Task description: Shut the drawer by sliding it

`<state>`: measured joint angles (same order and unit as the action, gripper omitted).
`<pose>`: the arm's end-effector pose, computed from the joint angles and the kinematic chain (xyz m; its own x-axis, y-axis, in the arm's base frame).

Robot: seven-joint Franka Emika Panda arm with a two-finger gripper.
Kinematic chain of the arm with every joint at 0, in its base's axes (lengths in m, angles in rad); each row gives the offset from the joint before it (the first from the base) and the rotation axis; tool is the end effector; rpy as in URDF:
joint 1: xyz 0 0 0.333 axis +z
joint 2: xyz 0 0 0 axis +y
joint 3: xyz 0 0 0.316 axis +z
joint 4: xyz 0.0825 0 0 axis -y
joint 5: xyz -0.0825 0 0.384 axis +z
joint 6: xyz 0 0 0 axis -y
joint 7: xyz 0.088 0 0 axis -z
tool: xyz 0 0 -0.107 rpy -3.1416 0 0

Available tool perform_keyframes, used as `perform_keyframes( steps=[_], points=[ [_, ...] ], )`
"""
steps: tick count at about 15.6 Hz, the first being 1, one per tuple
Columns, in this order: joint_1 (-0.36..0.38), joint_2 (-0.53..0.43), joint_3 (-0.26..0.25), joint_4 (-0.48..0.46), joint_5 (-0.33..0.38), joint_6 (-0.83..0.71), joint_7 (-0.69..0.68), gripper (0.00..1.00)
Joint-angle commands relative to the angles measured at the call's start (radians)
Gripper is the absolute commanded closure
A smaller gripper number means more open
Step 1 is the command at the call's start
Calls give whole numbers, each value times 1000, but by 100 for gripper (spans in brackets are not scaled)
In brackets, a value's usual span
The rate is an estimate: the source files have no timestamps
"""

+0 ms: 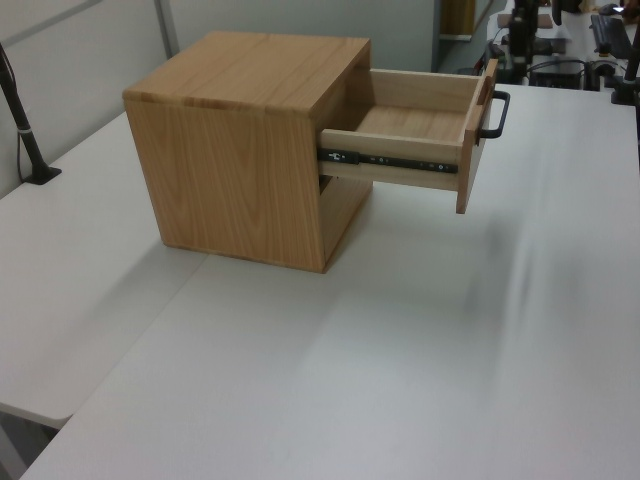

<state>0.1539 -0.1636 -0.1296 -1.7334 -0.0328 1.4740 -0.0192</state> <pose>0.4917 0.0029 0.6254 0.9943 0.0439 -0.0972 0.0451 -0.9989 0.0099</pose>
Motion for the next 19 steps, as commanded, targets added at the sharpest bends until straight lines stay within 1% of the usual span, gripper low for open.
perform_keyframes(
  steps=[1,2,3,4,7,10,12,13,14,17,19],
  points=[
    [68,-111,-4,-156,-7,-9,-12,82],
    [85,-108,-2,-166,-7,0,-2,90],
    [95,-103,-2,-173,-7,2,-1,96],
    [98,-102,-2,-181,-7,3,-1,99],
    [107,-68,-1,-178,-6,20,1,100],
    [130,-4,1,-172,-4,135,10,100],
    [131,25,8,-170,2,218,60,100],
    [139,41,8,-160,2,282,105,100],
    [141,52,8,-149,2,316,119,100],
    [130,91,8,-74,2,426,122,100],
    [119,142,8,-29,2,489,122,100]
  ],
)
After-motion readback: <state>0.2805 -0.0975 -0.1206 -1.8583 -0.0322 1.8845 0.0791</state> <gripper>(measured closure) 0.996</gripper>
